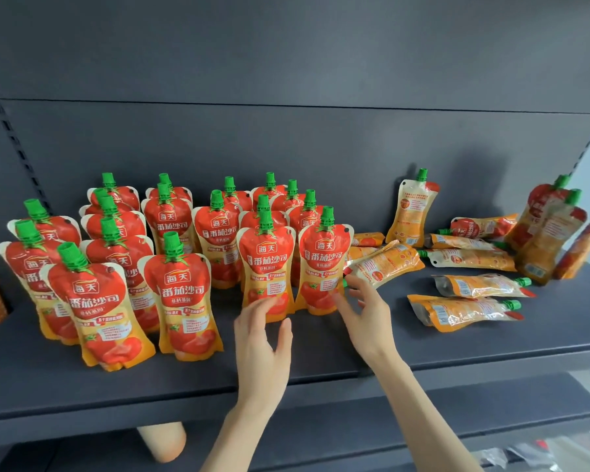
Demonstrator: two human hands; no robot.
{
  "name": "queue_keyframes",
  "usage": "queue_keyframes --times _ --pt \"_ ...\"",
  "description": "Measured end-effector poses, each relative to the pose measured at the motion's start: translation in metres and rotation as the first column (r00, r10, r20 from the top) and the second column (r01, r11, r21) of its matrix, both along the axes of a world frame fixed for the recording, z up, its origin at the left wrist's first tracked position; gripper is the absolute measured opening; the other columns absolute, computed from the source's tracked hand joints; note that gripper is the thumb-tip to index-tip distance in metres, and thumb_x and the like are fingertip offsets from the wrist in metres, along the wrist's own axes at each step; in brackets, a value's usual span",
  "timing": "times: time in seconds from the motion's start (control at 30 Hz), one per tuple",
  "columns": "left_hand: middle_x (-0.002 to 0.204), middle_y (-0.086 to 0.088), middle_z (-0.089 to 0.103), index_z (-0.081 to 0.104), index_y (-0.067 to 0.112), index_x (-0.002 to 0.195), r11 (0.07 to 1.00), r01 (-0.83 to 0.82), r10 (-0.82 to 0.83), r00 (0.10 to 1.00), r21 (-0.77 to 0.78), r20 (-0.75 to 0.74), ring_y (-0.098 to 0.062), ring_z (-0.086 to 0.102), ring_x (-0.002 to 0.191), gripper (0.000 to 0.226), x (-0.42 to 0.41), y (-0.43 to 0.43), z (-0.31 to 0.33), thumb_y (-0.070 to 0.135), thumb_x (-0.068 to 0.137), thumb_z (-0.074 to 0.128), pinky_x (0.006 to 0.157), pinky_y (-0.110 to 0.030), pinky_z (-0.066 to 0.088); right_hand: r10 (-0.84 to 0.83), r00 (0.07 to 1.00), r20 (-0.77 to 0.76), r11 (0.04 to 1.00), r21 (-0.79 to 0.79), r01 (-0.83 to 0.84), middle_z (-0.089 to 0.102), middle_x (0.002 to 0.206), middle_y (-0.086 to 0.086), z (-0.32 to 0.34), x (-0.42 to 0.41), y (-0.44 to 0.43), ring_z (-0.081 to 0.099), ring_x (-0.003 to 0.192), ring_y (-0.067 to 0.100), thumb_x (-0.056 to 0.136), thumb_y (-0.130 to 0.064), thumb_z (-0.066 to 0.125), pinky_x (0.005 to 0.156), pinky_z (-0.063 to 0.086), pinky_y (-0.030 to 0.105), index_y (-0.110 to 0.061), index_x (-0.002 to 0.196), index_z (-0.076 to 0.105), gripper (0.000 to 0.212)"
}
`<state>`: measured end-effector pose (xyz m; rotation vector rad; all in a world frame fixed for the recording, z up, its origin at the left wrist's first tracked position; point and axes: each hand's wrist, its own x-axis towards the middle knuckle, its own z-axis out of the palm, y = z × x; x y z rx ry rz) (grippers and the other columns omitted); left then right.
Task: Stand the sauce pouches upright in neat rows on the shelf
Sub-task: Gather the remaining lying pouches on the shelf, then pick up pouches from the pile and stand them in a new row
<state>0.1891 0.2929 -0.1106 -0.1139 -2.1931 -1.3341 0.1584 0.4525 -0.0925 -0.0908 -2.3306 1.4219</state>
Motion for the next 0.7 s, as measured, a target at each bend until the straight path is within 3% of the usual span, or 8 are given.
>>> queue_keyframes --times 0.07,0.13,0.3,0.4,0.6,0.7 --pt "0.108 0.006 0.06 0.061 0.017 0.105 0.999 0.049 -0.049 0.998 -0.001 -0.042 -0.009 0.053 0.105 0.023 0.001 0.007 0.003 0.01 0.084 0.065 0.086 -0.007 0.036 -0.051 0.998 -0.041 0.998 0.028 0.052 0.061 0.115 -0.002 0.006 0.005 0.009 0.055 0.105 0.011 0.089 -0.02 0.06 0.088 0.046 0.029 -0.014 0.122 0.056 0.034" --pt "0.098 0.011 0.063 0.063 0.019 0.1 0.992 0.127 -0.127 0.99 0.008 -0.059 -0.006 0.058 0.096 0.017 -0.001 0.019 0.01 0.01 0.085 0.064 0.082 -0.01 0.045 -0.078 0.995 -0.066 0.995 0.06 0.082 0.063 0.108 -0.002 0.013 0.009 0.023 0.056 0.099 0.01 0.09 -0.017 0.059 0.085 0.047 0.03 -0.012 0.116 0.06 0.026" --pt "0.093 0.01 0.066 0.06 0.023 0.097 0.932 0.359 -0.357 0.933 0.047 -0.035 -0.003 0.06 0.091 0.013 -0.015 0.059 0.031 0.014 0.088 0.061 0.078 -0.01 0.047 -0.121 0.99 -0.076 0.985 0.117 0.129 0.064 0.096 -0.005 0.032 0.004 0.063 0.057 0.086 0.005 0.091 -0.013 0.055 0.069 0.043 0.009 -0.014 0.102 0.065 0.015" --pt "0.095 0.013 0.064 0.061 0.022 0.101 0.904 0.427 -0.428 0.904 0.028 0.017 -0.002 0.059 0.094 0.013 -0.03 0.088 0.036 0.016 0.089 0.06 0.08 -0.015 0.049 -0.141 0.988 -0.056 0.984 0.103 0.146 0.064 0.095 -0.005 0.039 -0.006 0.091 0.059 0.089 0.01 0.092 -0.012 0.053 0.072 0.042 0.013 -0.013 0.103 0.065 0.016" --pt "0.098 0.01 0.063 0.059 0.022 0.097 0.919 0.392 -0.39 0.919 -0.037 0.057 -0.006 0.059 0.096 0.009 -0.074 0.149 0.033 0.019 0.089 0.059 0.081 -0.017 0.049 -0.126 0.992 -0.026 0.98 0.151 0.128 0.065 0.092 -0.005 0.038 -0.051 0.152 0.06 0.091 0.013 0.092 -0.01 0.052 0.075 0.045 0.022 -0.013 0.101 0.066 0.017" --pt "0.104 0.006 0.061 0.06 0.018 0.104 0.956 0.28 -0.274 0.959 -0.087 0.075 -0.011 0.057 0.1 0.016 -0.112 0.184 0.027 0.021 0.089 0.059 0.086 -0.03 0.05 -0.086 0.996 0.002 0.977 0.196 0.083 0.067 0.094 -0.002 0.036 -0.083 0.183 0.062 0.091 0.016 0.091 -0.011 0.051 0.074 0.046 0.024 -0.012 0.099 0.065 0.016"
